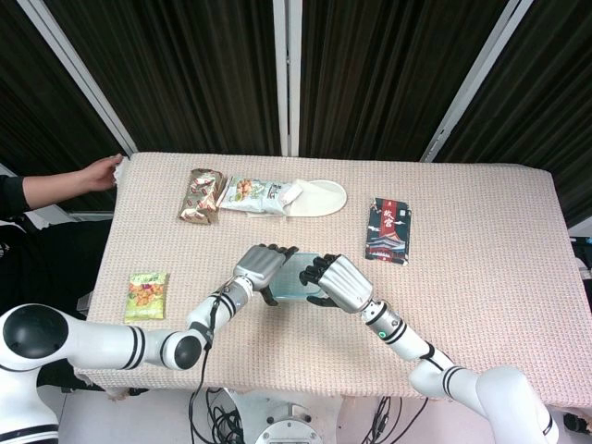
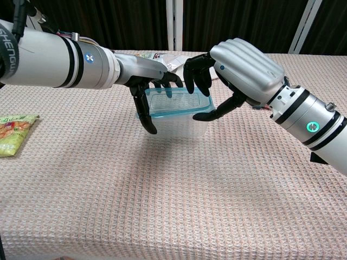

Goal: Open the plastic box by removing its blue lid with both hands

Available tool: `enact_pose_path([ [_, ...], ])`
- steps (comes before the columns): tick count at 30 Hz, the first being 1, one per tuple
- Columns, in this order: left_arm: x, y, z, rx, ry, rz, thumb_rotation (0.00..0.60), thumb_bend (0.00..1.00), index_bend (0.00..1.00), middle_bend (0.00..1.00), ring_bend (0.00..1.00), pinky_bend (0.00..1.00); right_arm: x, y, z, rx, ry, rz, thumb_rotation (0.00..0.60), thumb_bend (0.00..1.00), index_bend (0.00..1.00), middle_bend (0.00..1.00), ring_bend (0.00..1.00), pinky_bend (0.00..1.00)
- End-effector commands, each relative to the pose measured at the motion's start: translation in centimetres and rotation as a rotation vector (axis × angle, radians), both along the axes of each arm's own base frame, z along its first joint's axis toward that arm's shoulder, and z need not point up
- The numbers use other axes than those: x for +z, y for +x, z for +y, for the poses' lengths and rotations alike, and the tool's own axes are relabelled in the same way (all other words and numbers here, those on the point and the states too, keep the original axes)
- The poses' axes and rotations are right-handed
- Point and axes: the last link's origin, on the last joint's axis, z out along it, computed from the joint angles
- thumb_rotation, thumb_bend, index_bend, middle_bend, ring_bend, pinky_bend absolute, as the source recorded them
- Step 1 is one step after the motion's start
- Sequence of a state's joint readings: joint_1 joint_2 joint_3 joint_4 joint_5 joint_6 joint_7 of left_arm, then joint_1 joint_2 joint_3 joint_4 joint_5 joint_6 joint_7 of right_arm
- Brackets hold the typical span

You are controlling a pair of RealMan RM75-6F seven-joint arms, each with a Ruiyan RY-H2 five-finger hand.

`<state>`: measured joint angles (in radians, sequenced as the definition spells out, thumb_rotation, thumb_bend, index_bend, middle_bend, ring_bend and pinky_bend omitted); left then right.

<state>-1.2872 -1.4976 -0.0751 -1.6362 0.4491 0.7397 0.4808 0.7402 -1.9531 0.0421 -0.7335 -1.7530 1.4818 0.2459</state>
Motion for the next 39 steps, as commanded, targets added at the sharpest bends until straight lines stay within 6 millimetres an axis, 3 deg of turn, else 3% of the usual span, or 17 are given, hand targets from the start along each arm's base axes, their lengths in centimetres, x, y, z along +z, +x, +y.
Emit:
enact_pose_path([
  [1,0.1,-0.1,0.0,0.0,-0.001,-0.002,0.6,0.0,0.01,0.14,0.11,0.19,0.1,0.1,-0.1,0.003,-0.005,-0.004,0.6,0.63,0.58,0.67,0.59,0.74],
  [14,0.4,-0.3,0.1,0.002,-0.012,-0.024,0.6,0.0,0.01,0.12,0.09,0.18,-0.5,0.4,-0.2,0.011,-0.016,0.03,0.6,0.7,0.59,0.66,0.59,0.74],
  [24,0.8,-0.5,0.2,0.006,0.002,-0.03,0.6,0.0,0.0,0.05,0.0,0.12,-0.1,0.2,-0.1,0.015,-0.031,0.017,0.6,0.74,0.77,0.66,0.59,0.74],
  [39,1.7,-1.1,0.7,0.021,0.048,-0.045,0.6,0.0,0.0,0.04,0.0,0.12,1.1,-0.8,0.0,0.019,-0.052,0.018,0.6,0.75,0.82,0.67,0.6,0.74],
])
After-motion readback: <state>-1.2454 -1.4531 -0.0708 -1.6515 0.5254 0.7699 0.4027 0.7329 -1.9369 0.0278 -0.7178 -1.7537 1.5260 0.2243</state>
